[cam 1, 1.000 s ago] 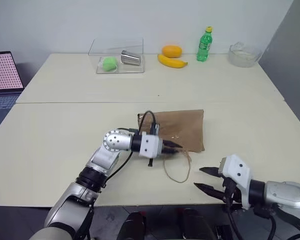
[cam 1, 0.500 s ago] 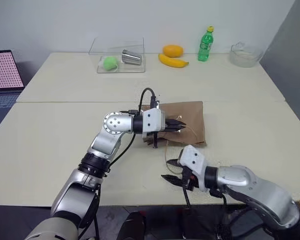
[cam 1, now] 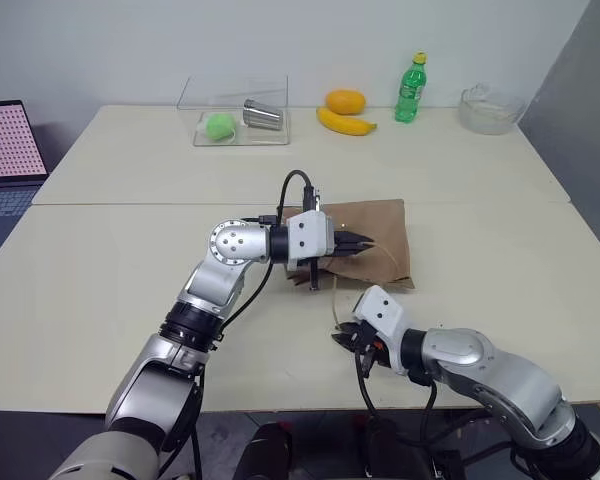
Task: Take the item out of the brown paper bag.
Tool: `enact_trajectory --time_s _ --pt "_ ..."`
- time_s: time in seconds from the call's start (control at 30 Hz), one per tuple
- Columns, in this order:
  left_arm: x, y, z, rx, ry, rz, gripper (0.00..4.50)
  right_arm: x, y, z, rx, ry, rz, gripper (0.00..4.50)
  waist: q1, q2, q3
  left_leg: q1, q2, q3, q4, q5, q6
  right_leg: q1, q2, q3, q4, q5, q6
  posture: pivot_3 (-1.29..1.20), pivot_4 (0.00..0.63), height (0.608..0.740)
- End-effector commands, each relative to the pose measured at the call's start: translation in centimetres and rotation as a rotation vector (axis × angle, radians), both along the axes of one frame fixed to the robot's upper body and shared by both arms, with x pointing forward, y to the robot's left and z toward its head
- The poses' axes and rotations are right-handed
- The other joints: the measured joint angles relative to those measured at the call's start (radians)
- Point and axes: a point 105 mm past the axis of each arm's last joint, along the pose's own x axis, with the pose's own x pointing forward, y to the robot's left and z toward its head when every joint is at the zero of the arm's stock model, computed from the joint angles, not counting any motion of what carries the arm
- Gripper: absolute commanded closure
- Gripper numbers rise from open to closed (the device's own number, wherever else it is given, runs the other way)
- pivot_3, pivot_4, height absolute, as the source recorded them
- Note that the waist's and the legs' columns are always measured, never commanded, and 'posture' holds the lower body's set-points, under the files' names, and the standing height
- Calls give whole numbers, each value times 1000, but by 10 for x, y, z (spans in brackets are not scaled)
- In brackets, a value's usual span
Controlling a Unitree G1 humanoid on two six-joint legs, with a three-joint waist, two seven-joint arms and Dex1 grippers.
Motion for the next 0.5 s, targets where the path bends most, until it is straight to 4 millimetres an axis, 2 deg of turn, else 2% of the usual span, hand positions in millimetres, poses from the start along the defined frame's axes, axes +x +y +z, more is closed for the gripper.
enact_trajectory --time_s 0.03,0.27,0.5 --pt "3 -3 28 -63 -68 15 4500 1 -2 4 -11 -52 8 4460 0 0 0 0 0 0 0 0 0 0 0 0 0 0 0 0 150 740" --pt "24 -5 61 -160 11 142 4500 0 -10 -22 -138 -59 11 4460 -1 0 0 0 0 0 0 0 0 0 0 0 0 0 0 0 150 740" --pt "53 6 96 -267 71 276 4500 -4 -14 -38 -225 -71 37 4460 0 0 0 0 0 0 1 0 0 0 0 0 0 0 0 0 150 740"
